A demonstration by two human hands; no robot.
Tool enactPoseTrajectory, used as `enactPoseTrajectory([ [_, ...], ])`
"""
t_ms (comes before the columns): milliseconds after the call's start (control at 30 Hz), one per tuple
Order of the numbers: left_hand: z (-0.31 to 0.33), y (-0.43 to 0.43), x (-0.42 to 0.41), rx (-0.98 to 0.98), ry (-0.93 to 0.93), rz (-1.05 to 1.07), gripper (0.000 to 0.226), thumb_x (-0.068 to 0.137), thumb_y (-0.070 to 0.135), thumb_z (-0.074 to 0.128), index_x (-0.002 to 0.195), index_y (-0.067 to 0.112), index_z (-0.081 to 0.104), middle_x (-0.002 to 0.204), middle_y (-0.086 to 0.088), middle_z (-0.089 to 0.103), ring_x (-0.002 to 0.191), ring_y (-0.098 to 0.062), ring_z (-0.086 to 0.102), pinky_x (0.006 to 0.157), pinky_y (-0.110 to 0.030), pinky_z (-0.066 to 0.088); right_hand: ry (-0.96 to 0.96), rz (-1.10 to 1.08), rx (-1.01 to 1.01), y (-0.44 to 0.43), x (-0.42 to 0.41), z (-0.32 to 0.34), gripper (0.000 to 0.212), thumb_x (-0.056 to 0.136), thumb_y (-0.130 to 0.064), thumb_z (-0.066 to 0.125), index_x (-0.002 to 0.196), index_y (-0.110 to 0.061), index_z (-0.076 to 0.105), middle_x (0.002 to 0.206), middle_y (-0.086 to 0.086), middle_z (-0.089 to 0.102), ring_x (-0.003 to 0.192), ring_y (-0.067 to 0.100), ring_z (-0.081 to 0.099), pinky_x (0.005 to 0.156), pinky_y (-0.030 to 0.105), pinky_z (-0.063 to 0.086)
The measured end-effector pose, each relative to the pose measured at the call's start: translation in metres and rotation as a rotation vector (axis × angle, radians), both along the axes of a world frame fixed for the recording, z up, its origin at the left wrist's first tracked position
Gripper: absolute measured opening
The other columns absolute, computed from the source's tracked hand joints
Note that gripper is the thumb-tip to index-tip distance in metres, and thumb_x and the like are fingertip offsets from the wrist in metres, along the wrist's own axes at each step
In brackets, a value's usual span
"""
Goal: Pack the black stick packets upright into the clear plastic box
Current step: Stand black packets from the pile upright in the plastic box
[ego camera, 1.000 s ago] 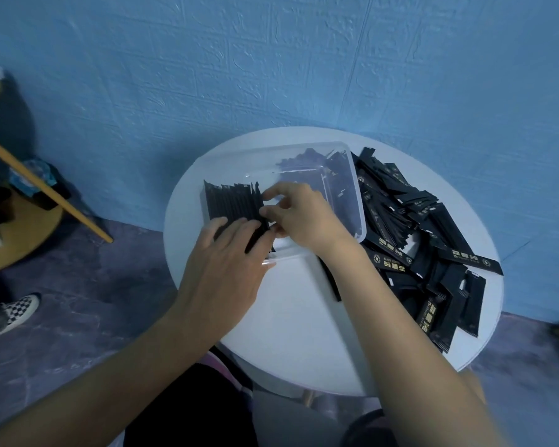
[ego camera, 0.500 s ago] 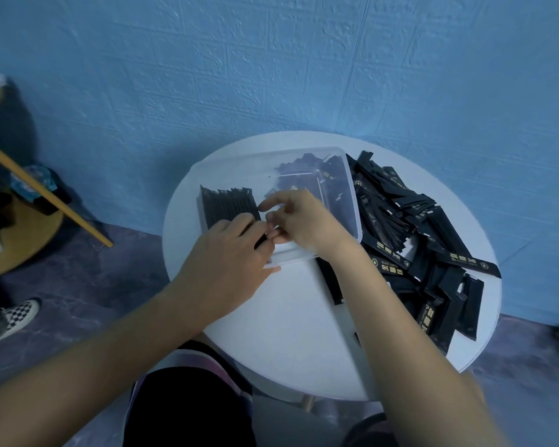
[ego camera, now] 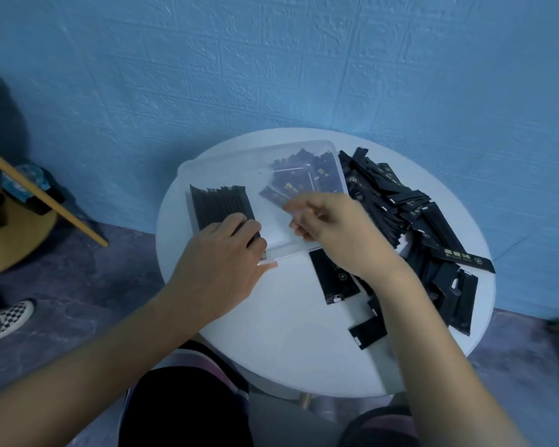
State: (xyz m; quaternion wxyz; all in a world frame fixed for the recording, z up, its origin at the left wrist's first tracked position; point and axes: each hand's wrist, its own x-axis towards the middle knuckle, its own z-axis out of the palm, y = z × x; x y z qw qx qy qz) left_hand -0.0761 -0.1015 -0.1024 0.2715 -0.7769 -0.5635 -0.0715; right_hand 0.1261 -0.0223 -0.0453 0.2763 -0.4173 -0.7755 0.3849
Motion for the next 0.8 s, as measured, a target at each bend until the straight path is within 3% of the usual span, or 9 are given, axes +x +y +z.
enactPoseTrajectory([
  [67, 0.000, 0.000, 0.000, -0.008, -0.001, 0.004, 0.047, 0.103, 0.050, 0.042, 0.096, 0.013, 0.070, 0.108, -0.003, 0.065, 0.108, -0.026, 0.058, 0.073, -0.037, 0.051, 0.070, -0.041, 0.016, -0.007, 0.022, 0.001, 0.024, 0.097, -0.014, 0.057, 0.100, -0.029, 0.075, 0.083, -0.001, 0.073, 0.079, 0.024, 0.070, 0.083, 0.052, 0.058],
  [167, 0.001, 0.000, 0.000, -0.004, -0.015, 0.008, 0.048, 0.103, 0.049, 0.040, 0.095, 0.013, 0.070, 0.108, -0.003, 0.065, 0.108, -0.026, 0.059, 0.073, -0.036, 0.050, 0.044, -0.152, 0.103, -0.015, 0.053, -0.002, 0.016, 0.096, -0.024, 0.062, 0.101, -0.035, 0.073, 0.084, -0.011, 0.073, 0.080, 0.018, 0.069, 0.082, 0.051, 0.057],
  [267, 0.002, 0.001, 0.001, 0.013, -0.028, 0.011, 0.049, 0.103, 0.049, 0.038, 0.093, 0.013, 0.070, 0.107, -0.001, 0.065, 0.105, -0.025, 0.059, 0.071, -0.036, 0.050, -0.077, -0.262, 0.179, -0.023, 0.077, -0.010, 0.017, 0.094, -0.023, 0.069, 0.099, -0.039, 0.073, 0.082, -0.017, 0.071, 0.077, 0.011, 0.067, 0.080, 0.043, 0.058],
  [333, 0.001, 0.001, 0.000, 0.013, -0.026, 0.011, 0.048, 0.103, 0.049, 0.038, 0.093, 0.014, 0.070, 0.107, -0.001, 0.065, 0.106, -0.025, 0.059, 0.071, -0.036, 0.050, -0.197, -0.319, 0.233, -0.025, 0.088, -0.020, 0.017, 0.091, -0.023, 0.073, 0.102, -0.035, 0.074, 0.092, -0.017, 0.070, 0.084, 0.008, 0.066, 0.083, 0.036, 0.054],
  [433, 0.001, 0.001, 0.001, 0.002, -0.026, 0.023, 0.050, 0.104, 0.050, 0.036, 0.094, 0.014, 0.070, 0.108, 0.000, 0.064, 0.107, -0.024, 0.059, 0.072, -0.037, 0.051, -0.361, -0.332, 0.312, -0.024, 0.101, -0.028, 0.030, 0.088, -0.033, 0.076, 0.117, -0.029, 0.071, 0.113, -0.016, 0.064, 0.100, 0.010, 0.060, 0.084, 0.026, 0.043],
  [600, 0.003, 0.002, 0.000, -0.010, -0.026, 0.030, 0.051, 0.103, 0.051, 0.035, 0.096, 0.015, 0.070, 0.110, 0.000, 0.065, 0.106, -0.023, 0.059, 0.072, -0.036, 0.052, -0.500, -0.252, 0.227, -0.019, 0.110, -0.026, 0.066, 0.081, -0.049, 0.078, 0.141, -0.029, 0.056, 0.132, -0.011, 0.057, 0.124, 0.015, 0.049, 0.096, 0.027, 0.037],
  [700, 0.003, 0.001, 0.000, -0.023, -0.032, 0.034, 0.053, 0.104, 0.052, 0.033, 0.097, 0.014, 0.070, 0.111, -0.001, 0.065, 0.107, -0.023, 0.059, 0.071, -0.037, 0.053, -0.534, -0.246, 0.207, -0.015, 0.108, -0.024, 0.066, 0.085, -0.044, 0.077, 0.144, -0.029, 0.053, 0.134, -0.010, 0.057, 0.125, 0.016, 0.050, 0.094, 0.023, 0.034],
  [800, 0.004, 0.001, 0.000, -0.029, -0.046, 0.033, 0.056, 0.104, 0.052, 0.030, 0.097, 0.014, 0.071, 0.110, -0.001, 0.065, 0.107, -0.023, 0.059, 0.071, -0.038, 0.053, -0.520, -0.263, 0.230, -0.011, 0.103, -0.022, 0.052, 0.089, -0.039, 0.074, 0.138, -0.028, 0.060, 0.129, -0.009, 0.061, 0.113, 0.014, 0.055, 0.090, 0.023, 0.034],
])
